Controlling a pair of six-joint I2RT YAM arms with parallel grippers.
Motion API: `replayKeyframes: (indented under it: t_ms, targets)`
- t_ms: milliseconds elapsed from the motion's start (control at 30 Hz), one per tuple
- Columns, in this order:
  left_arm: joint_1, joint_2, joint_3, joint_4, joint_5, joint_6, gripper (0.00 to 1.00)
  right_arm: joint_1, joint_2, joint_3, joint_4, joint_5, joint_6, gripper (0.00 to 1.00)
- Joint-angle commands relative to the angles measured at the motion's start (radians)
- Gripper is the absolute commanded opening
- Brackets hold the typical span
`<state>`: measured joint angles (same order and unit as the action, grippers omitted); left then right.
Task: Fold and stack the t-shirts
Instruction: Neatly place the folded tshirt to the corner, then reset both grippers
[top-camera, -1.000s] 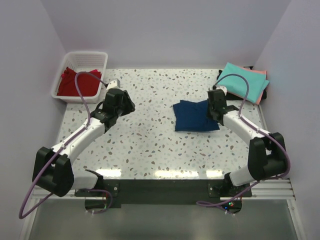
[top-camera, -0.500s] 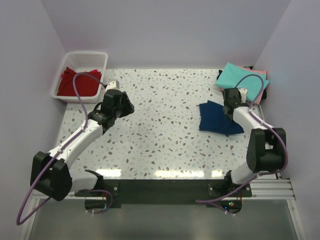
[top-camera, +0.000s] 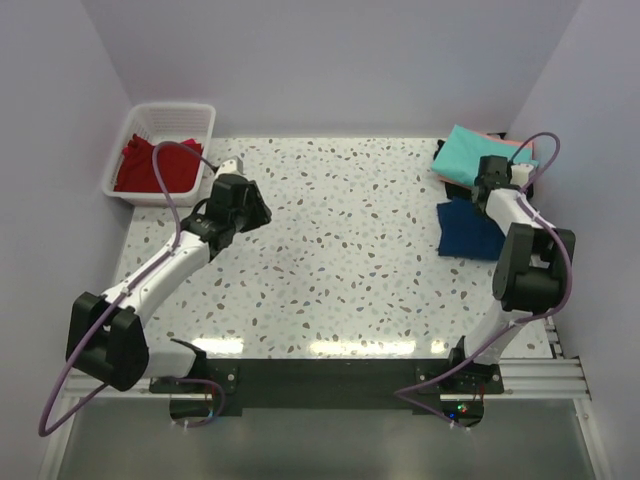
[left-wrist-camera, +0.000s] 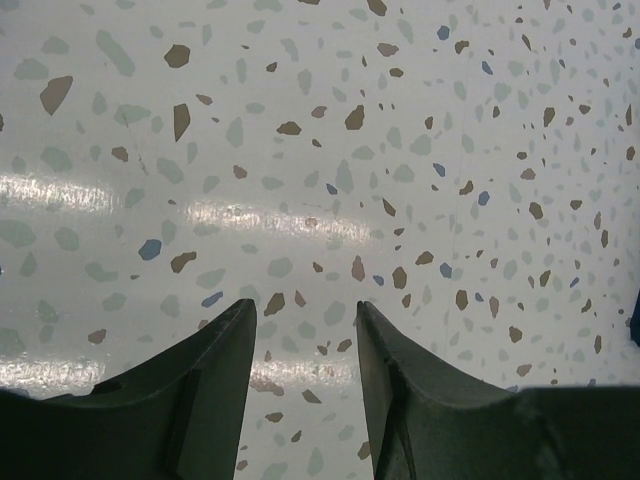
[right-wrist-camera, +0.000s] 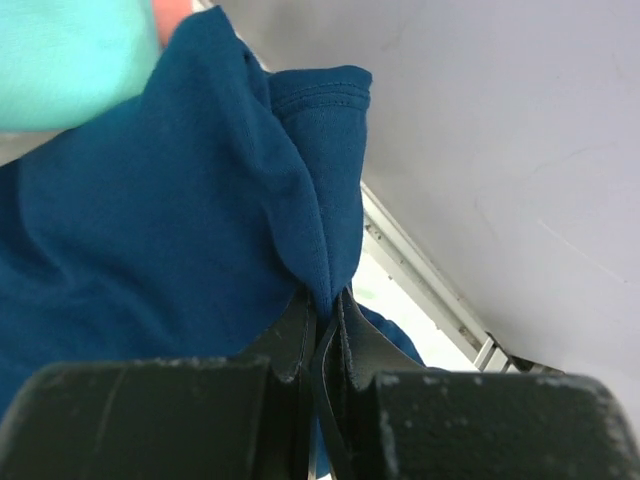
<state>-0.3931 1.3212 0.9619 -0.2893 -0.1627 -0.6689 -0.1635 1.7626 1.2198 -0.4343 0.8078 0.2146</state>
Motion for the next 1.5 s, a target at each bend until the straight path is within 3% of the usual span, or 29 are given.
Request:
replayKeyframes:
  t_ms: [0, 467, 567, 600, 667, 700, 867, 1000, 1167, 1467]
  targets:
    - [0.003, 0.015, 0.057, -0.001, 0.006, 0.019, 0.50, -0.043, 0.031, 0.061, -0.006, 0.094, -0.004, 0.00]
    - [-0.024, 0.076, 0.100, 0.002, 0.015, 0.026, 0.50, -0.105, 0.149, 0.138, -0.026, 0.114, 0.031, 0.00]
    - [-0.033, 0.088, 0.100, 0.006, 0.008, 0.035, 0.51, -0.107, 0.121, 0.126, -0.021, 0.108, 0.054, 0.28]
    - [-0.036, 0.092, 0.098, 0.006, -0.001, 0.035, 0.52, -0.107, 0.112, 0.118, -0.014, 0.111, 0.052, 0.50]
    - [-0.038, 0.095, 0.092, 0.009, -0.008, 0.038, 0.54, -0.107, 0.077, 0.107, -0.011, 0.125, 0.062, 0.66]
    - [-0.039, 0.093, 0.089, 0.013, -0.011, 0.040, 0.55, -0.105, 0.063, 0.104, -0.014, 0.131, 0.074, 0.68]
    - [-0.043, 0.101, 0.072, 0.033, -0.017, 0.038, 0.57, -0.097, -0.020, 0.061, -0.003, 0.113, 0.095, 0.69]
    - [-0.046, 0.107, 0.058, 0.050, -0.006, 0.045, 0.57, -0.024, -0.089, 0.011, 0.019, 0.100, 0.086, 0.69]
    - [-0.076, 0.085, 0.037, 0.068, -0.023, 0.069, 0.59, 0.149, -0.147, -0.022, 0.013, 0.091, 0.097, 0.69]
    - [-0.112, 0.042, 0.012, 0.064, -0.052, 0.097, 0.65, 0.415, -0.264, -0.071, -0.014, -0.119, 0.152, 0.68]
